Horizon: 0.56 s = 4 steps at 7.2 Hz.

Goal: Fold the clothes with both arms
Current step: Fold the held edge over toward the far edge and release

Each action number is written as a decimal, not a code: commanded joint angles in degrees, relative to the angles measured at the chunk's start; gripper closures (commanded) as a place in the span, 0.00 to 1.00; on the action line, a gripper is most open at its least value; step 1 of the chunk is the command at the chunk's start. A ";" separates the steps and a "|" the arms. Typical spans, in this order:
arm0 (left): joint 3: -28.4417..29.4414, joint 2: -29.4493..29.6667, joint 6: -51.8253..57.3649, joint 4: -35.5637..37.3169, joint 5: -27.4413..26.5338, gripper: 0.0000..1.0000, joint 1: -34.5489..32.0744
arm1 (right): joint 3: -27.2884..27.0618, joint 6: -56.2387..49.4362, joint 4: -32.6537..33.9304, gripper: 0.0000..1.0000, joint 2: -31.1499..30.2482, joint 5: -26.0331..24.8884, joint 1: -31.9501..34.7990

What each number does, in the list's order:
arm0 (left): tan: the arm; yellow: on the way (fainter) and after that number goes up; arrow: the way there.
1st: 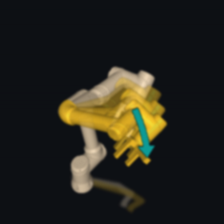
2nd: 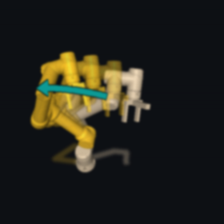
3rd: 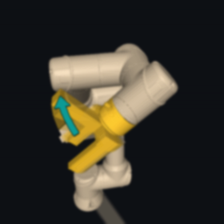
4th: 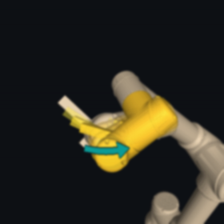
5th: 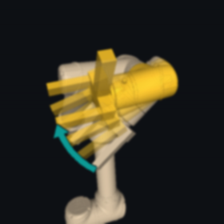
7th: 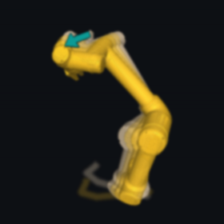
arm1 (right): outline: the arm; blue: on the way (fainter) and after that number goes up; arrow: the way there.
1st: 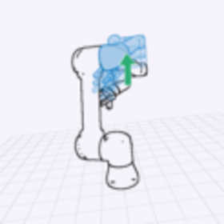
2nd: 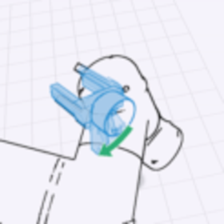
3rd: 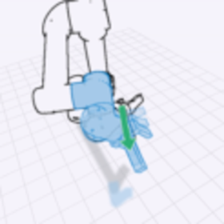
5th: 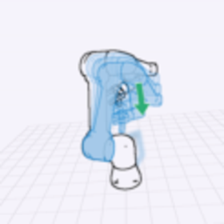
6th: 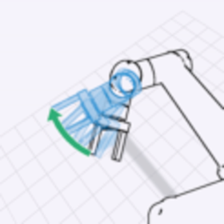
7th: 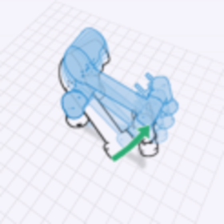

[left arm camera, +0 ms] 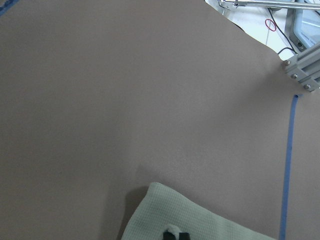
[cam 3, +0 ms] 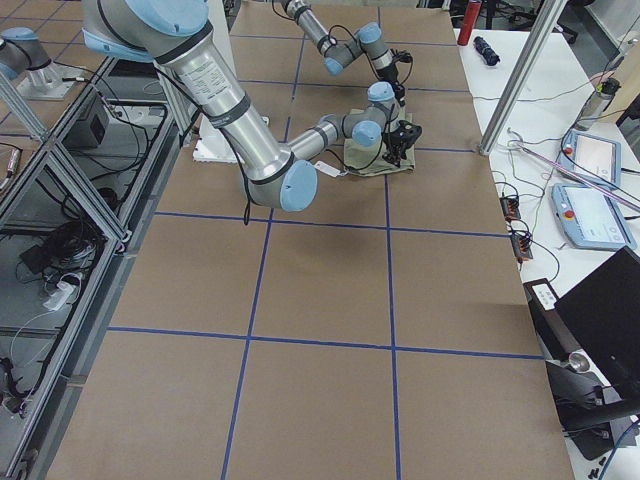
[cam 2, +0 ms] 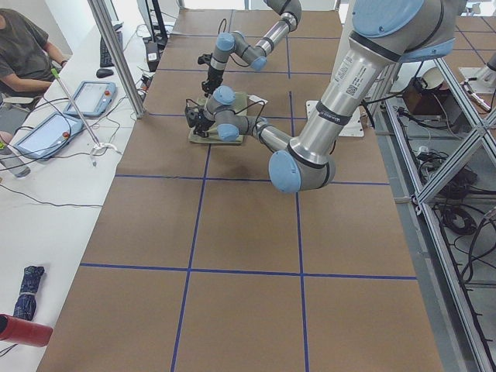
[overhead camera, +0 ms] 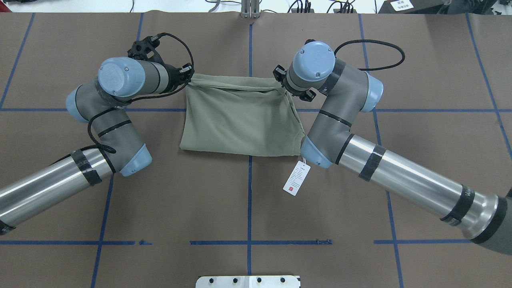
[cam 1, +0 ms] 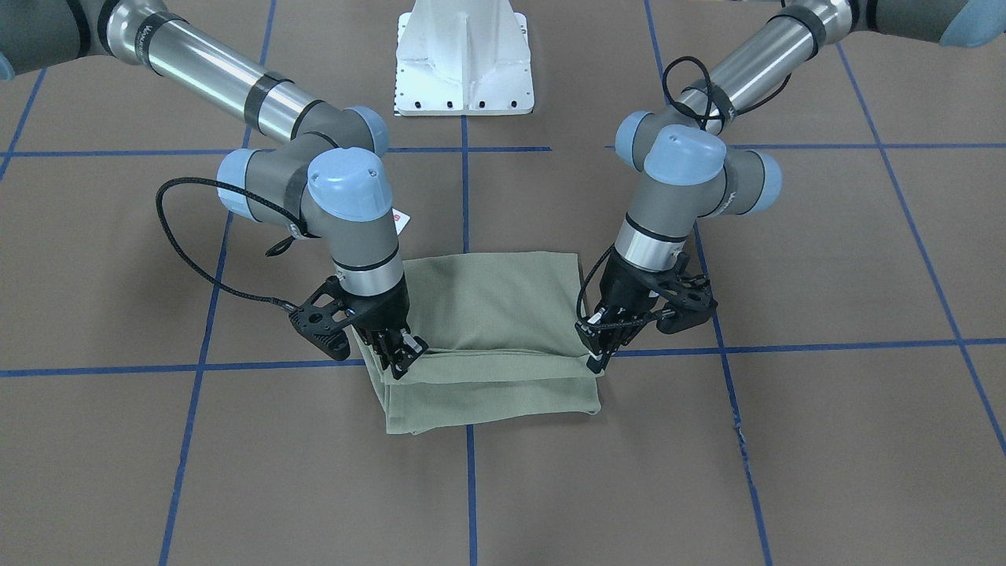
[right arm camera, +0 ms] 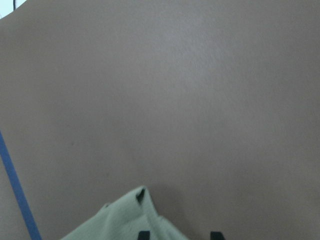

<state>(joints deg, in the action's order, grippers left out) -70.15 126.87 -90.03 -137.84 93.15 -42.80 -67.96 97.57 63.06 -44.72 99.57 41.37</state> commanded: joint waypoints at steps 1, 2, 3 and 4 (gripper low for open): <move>3.97 0.74 5.04 -3.58 -0.52 0.71 -3.52 | 4.41 -10.36 -4.52 0.00 0.86 8.76 7.91; 3.89 1.09 4.95 -3.67 -0.08 0.57 -4.30 | 4.41 -11.95 -4.44 0.00 0.86 9.24 8.72; 3.88 1.18 4.78 -3.58 0.45 0.49 -5.79 | 4.33 -12.40 -4.52 0.00 0.60 9.42 8.99; 3.71 1.10 4.95 -3.84 6.02 0.00 -8.07 | 4.15 -12.93 -4.52 0.00 0.25 10.72 9.69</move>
<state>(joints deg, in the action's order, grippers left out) -66.35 127.95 -85.22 -141.45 94.64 -48.47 -63.71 85.61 58.61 -44.13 108.93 50.14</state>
